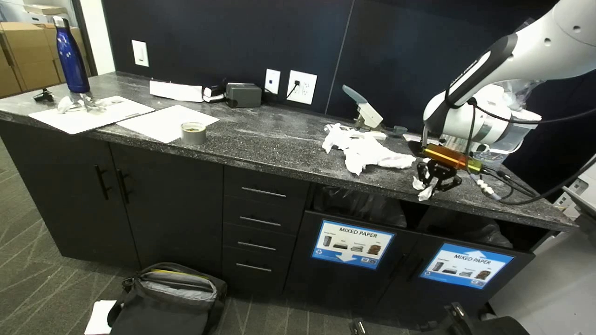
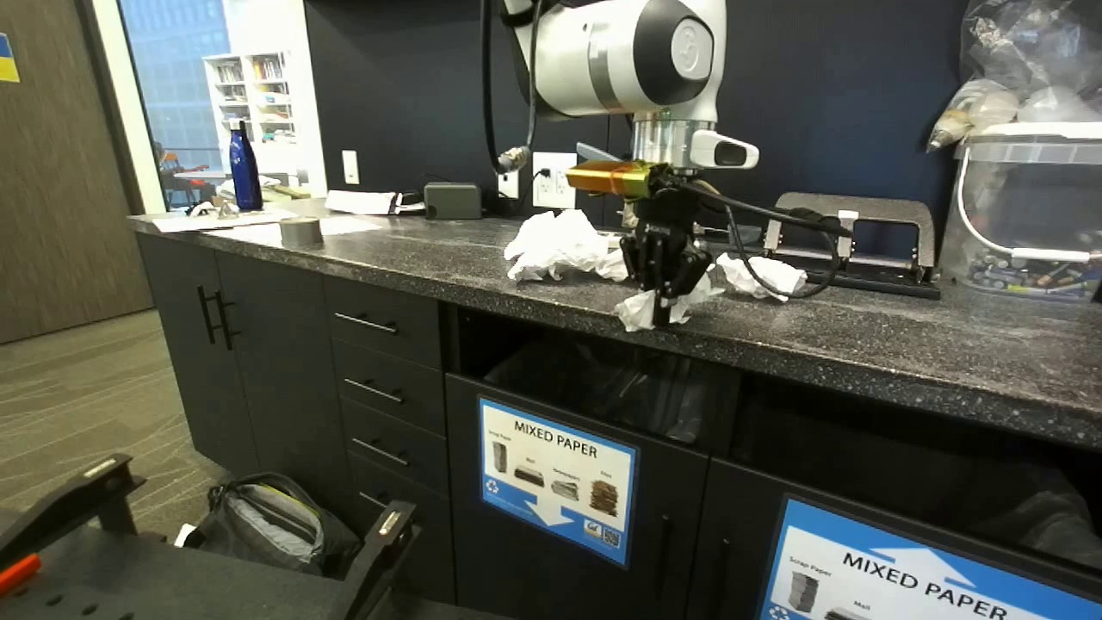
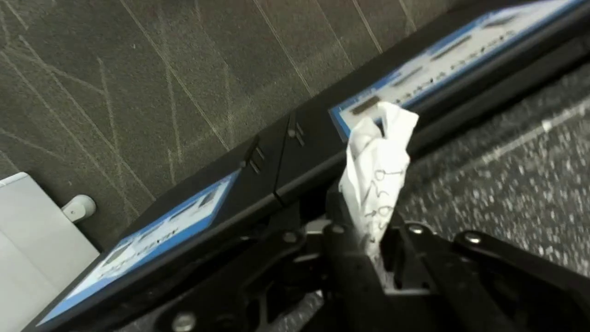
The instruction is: Pick up the pieces of paper from the countertop and put them in the left bin.
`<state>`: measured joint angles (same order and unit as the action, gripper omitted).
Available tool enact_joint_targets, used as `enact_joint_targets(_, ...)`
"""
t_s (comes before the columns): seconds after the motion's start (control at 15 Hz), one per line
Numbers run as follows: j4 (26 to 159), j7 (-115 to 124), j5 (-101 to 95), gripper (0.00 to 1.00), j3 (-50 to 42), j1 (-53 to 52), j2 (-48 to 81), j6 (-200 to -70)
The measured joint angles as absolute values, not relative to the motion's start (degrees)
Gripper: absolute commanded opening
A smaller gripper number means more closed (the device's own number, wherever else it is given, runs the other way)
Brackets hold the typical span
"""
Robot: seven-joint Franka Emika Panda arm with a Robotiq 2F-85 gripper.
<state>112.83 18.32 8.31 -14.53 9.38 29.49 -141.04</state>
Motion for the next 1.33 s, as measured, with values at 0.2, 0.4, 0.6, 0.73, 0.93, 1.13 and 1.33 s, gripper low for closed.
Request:
enact_joint_targets(0.2,122.78,8.92,8.79,0.16,-12.15,11.66,23.61,-140.28)
enact_joint_targets(0.4,132.38,0.24,9.61,0.17,-9.48,12.54,18.69,-140.68)
enact_joint_targets(0.6,138.73,-7.46,10.27,0.17,-6.74,12.55,17.32,-141.23)
enact_joint_targets(0.73,141.25,-12.09,9.98,0.17,-5.12,12.47,18.54,-143.19)
enact_joint_targets(0.93,143.37,-13.86,6.21,0.13,-4.38,11.21,23.34,-152.00)
enact_joint_targets(1.13,143.61,-9.31,0.45,0.10,-5.97,7.64,30.01,-166.74)
enact_joint_targets(1.33,142.37,-5.37,-1.13,0.09,-8.01,2.59,36.84,-181.26)
